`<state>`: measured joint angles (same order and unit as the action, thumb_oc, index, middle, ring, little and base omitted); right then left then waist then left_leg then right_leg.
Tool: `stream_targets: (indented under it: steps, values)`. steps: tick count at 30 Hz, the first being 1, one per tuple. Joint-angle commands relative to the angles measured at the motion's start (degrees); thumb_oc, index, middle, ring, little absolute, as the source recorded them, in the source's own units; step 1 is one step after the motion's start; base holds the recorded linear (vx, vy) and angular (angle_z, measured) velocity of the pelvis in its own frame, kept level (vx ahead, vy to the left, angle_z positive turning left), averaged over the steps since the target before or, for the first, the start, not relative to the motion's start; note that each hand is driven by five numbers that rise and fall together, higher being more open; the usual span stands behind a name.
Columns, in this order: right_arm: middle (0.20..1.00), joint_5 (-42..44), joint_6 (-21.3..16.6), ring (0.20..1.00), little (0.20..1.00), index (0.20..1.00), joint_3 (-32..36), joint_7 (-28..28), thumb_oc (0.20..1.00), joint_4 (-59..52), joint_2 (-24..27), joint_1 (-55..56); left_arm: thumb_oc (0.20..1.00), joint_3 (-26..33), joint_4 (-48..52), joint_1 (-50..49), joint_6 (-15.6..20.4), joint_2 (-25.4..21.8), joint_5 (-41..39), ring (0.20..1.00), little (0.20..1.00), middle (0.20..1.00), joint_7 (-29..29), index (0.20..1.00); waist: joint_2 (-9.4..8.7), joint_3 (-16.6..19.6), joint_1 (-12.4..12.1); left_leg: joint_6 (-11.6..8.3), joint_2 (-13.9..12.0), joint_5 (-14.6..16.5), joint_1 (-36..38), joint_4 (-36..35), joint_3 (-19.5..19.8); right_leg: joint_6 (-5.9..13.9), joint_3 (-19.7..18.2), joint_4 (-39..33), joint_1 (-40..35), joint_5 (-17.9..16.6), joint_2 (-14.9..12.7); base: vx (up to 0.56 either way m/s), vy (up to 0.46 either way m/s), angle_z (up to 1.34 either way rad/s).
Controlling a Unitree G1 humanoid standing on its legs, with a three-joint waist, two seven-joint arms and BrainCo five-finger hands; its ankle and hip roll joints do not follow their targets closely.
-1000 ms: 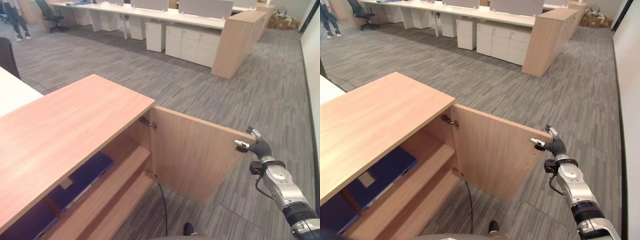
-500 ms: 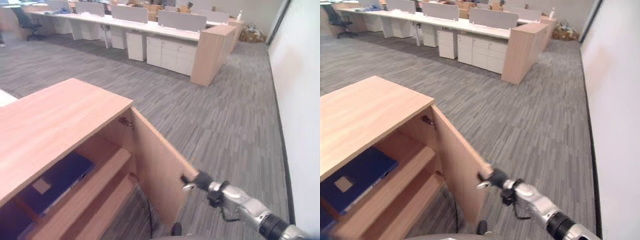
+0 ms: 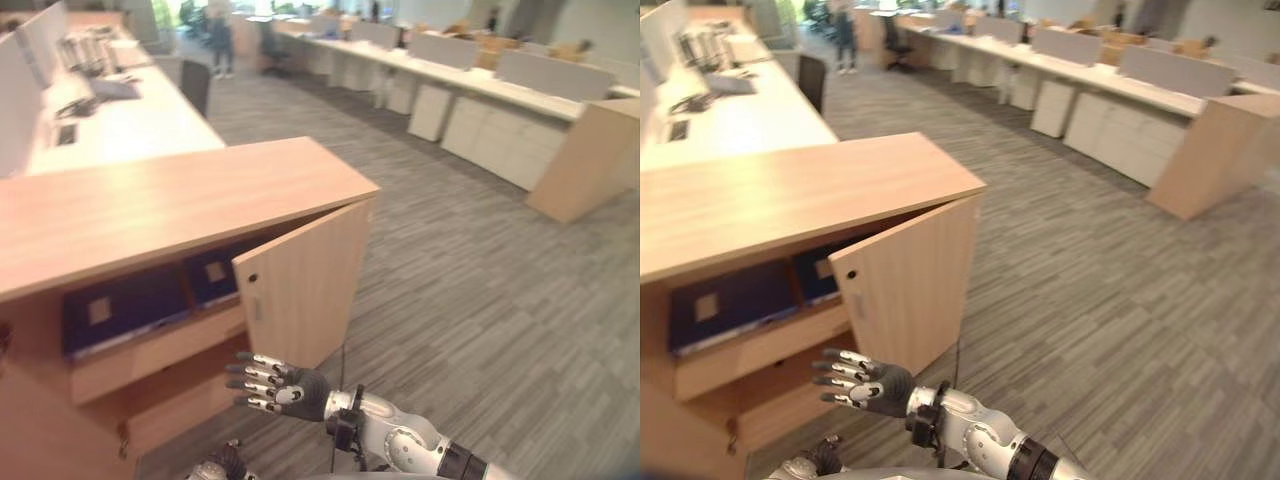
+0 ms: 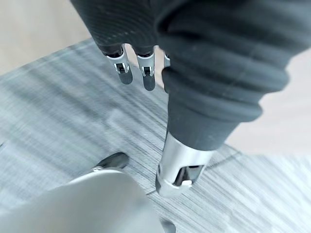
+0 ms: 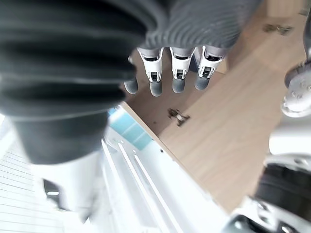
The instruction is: Put the empty folder in the office cabinet
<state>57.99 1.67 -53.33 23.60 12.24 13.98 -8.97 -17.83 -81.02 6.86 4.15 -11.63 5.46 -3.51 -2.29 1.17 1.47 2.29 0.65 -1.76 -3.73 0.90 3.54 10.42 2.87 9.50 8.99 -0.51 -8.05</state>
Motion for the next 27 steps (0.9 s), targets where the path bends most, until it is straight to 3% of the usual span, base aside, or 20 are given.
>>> stream_targets:
  steps: [1, 2, 4, 5, 6, 9, 10, 11, 12, 13, 16, 22, 27]
  values:
    - [1.000, 2.3, -4.1, 1.000, 1.000, 1.000, 2.3, -0.7, 1.000, -0.1, -2.6, 0.3, 1.000, -2.5, -2.8, 2.5, 0.9, 1.9, 1.0, 1.000, 1.000, 1.000, 0.5, 1.000, -2.79, -1.8, 0.2, -1.65, 3.9, 2.5, 5.3, -5.9, 5.6, -0.97, 0.6, -10.5, -2.7, -4.4, -0.8, 0.17, -0.212, 1.70]
    - [1.000, -0.2, -5.8, 1.000, 1.000, 1.000, 4.8, -3.2, 1.000, 3.8, -1.9, 0.4, 1.000, -1.6, -3.3, 2.0, 0.8, 2.7, -1.2, 1.000, 1.000, 1.000, 0.8, 1.000, -2.56, -1.3, -0.5, -2.32, 3.5, 2.4, 5.1, -5.9, 6.9, -1.18, 2.0, -11.9, -4.4, -3.8, 0.1, 0.13, -0.145, 1.60]
    - [1.000, -2.5, -5.6, 1.000, 1.000, 1.000, 6.1, -4.3, 1.000, 6.4, -2.0, 0.6, 1.000, -1.2, -3.5, 1.6, 0.7, 3.1, -2.3, 1.000, 1.000, 1.000, 1.1, 1.000, -2.57, -0.8, -0.8, -2.69, 3.3, 2.3, 4.8, -5.9, 7.5, -1.28, 2.7, -12.8, -5.0, -3.8, 0.3, 0.14, -0.150, 1.33]
    - [1.000, -8.3, -4.3, 1.000, 1.000, 1.000, 8.9, -6.5, 1.000, 16.4, -3.0, 1.1, 1.000, -1.1, -4.1, 1.1, 0.5, 4.1, -4.0, 1.000, 1.000, 1.000, 2.0, 1.000, -2.64, -0.4, -1.6, -3.73, 2.6, 2.4, 4.9, -5.9, 8.4, -1.69, 4.1, -13.7, -6.5, -3.1, 1.0, 0.09, -0.111, 1.08]
    - [1.000, -8.3, -4.3, 1.000, 1.000, 1.000, 8.9, -6.5, 1.000, 16.4, -3.1, 1.0, 1.000, -1.1, -4.1, 1.2, 0.5, 4.1, -4.0, 1.000, 1.000, 1.000, 2.0, 1.000, -2.70, -0.3, -1.5, -3.71, 2.7, 2.3, 4.7, -5.9, 8.5, -1.66, 4.2, -13.7, -6.3, -3.2, 0.9, 0.12, -0.155, 0.84]
    - [1.000, -20.5, -2.9, 1.000, 1.000, 1.000, 12.8, -10.8, 1.000, 34.1, -6.0, 0.7, 1.000, -1.7, -4.2, 1.2, -0.5, 5.7, -8.0, 1.000, 1.000, 1.000, 2.5, 1.000, -2.97, -0.3, -2.5, -4.99, 1.7, 2.3, 4.8, -5.9, 9.9, -2.33, 6.6, -14.1, -7.8, -1.9, 1.5, 0.07, -0.129, 0.26]
    - [1.000, -20.5, -2.9, 1.000, 1.000, 1.000, 12.8, -10.8, 1.000, 34.1, -6.0, 0.6, 1.000, -1.7, -4.2, 1.3, -0.5, 5.7, -8.0, 1.000, 1.000, 1.000, 2.5, 1.000, -3.04, -0.1, -2.4, -4.95, 1.8, 2.1, 4.6, -5.9, 10.0, -2.29, 6.7, -14.1, -7.6, -2.0, 1.4, 0.07, -0.189, 0.32]
    - [1.000, -22.1, -3.8, 1.000, 1.000, 1.000, 18.1, -14.2, 1.000, 47.0, -8.1, 0.4, 1.000, -1.8, -3.7, 0.2, 0.0, 5.2, -9.5, 1.000, 1.000, 1.000, 1.3, 1.000, -3.06, -0.5, -3.8, -5.76, 1.3, 2.0, 4.4, -5.9, 12.0, -3.01, 8.8, -14.1, -8.6, -0.7, 1.8, 0.04, -0.122, 0.36]
    - [1.000, -22.1, -3.8, 1.000, 1.000, 1.000, 18.2, -14.2, 1.000, 47.1, -8.1, 0.4, 1.000, -1.8, -3.7, 0.2, 0.0, 5.1, -9.5, 1.000, 1.000, 1.000, 1.3, 1.000, -3.13, -0.4, -3.7, -5.72, 1.4, 1.8, 4.2, -5.8, 12.1, -2.95, 8.9, -14.2, -8.5, -0.8, 1.7, 0.07, -0.241, 0.58]
    - [1.000, -22.3, -2.9, 1.000, 1.000, 1.000, 22.8, -16.1, 1.000, 55.5, -10.4, 1.0, 1.000, -3.1, -3.8, -0.1, -0.3, 6.3, -9.8, 1.000, 1.000, 1.000, 1.9, 1.000, -2.89, -0.9, -4.8, -6.47, 0.9, 1.7, 3.9, -5.5, 14.1, -3.48, 11.2, -14.0, -9.6, 0.1, 2.1, 0.03, -0.174, 0.90]
    - [1.000, -25.6, -3.1, 1.000, 1.000, 1.000, 31.5, -19.9, 1.000, 66.6, -9.9, 2.2, 1.000, -3.8, -3.5, 0.8, -0.7, 5.0, -9.1, 1.000, 1.000, 1.000, 1.7, 1.000, -2.31, -1.3, -5.4, -7.44, 0.3, 1.4, 3.2, -5.1, 16.4, -4.25, 14.5, -14.0, -10.6, 1.4, 2.5, 0.04, -0.187, 1.07]
    - [1.000, -36.0, -3.7, 1.000, 1.000, 1.000, 31.7, -19.7, 1.000, 68.2, -6.5, 6.3, 1.000, 1.2, -2.1, 1.4, -0.1, 1.0, -14.6, 1.000, 1.000, 1.000, 3.6, 1.000, -1.95, -2.6, -6.6, -9.28, -1.3, 2.2, 2.0, -2.0, 18.8, -5.55, 18.3, -14.4, -12.3, 3.1, 4.1, 0.04, -0.157, 0.61]
    - [1.000, -38.0, -4.0, 1.000, 1.000, 1.000, 30.9, -19.3, 1.000, 68.2, -5.7, 5.4, 1.000, 4.5, -2.4, 0.2, -0.3, 0.1, -16.7, 1.000, 1.000, 1.000, 4.8, 1.000, -1.65, -4.3, -8.2, -10.36, -2.7, 3.1, 0.9, 2.1, 18.8, -6.82, 18.5, -14.5, -12.9, 4.5, 6.0, 0.00, -0.137, 0.15]
